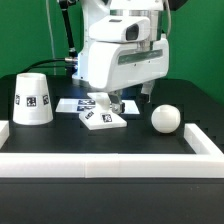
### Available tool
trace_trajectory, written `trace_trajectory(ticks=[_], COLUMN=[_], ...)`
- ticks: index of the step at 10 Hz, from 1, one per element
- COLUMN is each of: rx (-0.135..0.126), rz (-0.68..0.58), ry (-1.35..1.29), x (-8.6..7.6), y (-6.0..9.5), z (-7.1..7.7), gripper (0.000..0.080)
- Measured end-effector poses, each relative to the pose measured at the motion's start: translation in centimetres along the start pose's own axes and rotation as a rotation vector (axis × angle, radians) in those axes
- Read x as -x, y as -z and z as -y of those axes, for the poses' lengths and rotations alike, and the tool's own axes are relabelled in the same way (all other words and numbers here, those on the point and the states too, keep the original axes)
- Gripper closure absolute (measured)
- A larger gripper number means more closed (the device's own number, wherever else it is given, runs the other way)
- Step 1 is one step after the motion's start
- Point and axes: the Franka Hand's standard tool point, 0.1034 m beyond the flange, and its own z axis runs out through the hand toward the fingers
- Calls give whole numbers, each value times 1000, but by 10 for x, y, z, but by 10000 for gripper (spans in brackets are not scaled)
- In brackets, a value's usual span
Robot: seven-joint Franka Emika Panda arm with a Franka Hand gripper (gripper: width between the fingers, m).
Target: Assemble lamp
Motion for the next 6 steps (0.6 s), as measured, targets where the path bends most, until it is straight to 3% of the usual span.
trace_trajectory(ticks=[4,6], rx=[1,10], rz=[0,9], ry=[-4,-46], x=[3,32], y=[0,7], z=[-1,9], gripper=[100,100])
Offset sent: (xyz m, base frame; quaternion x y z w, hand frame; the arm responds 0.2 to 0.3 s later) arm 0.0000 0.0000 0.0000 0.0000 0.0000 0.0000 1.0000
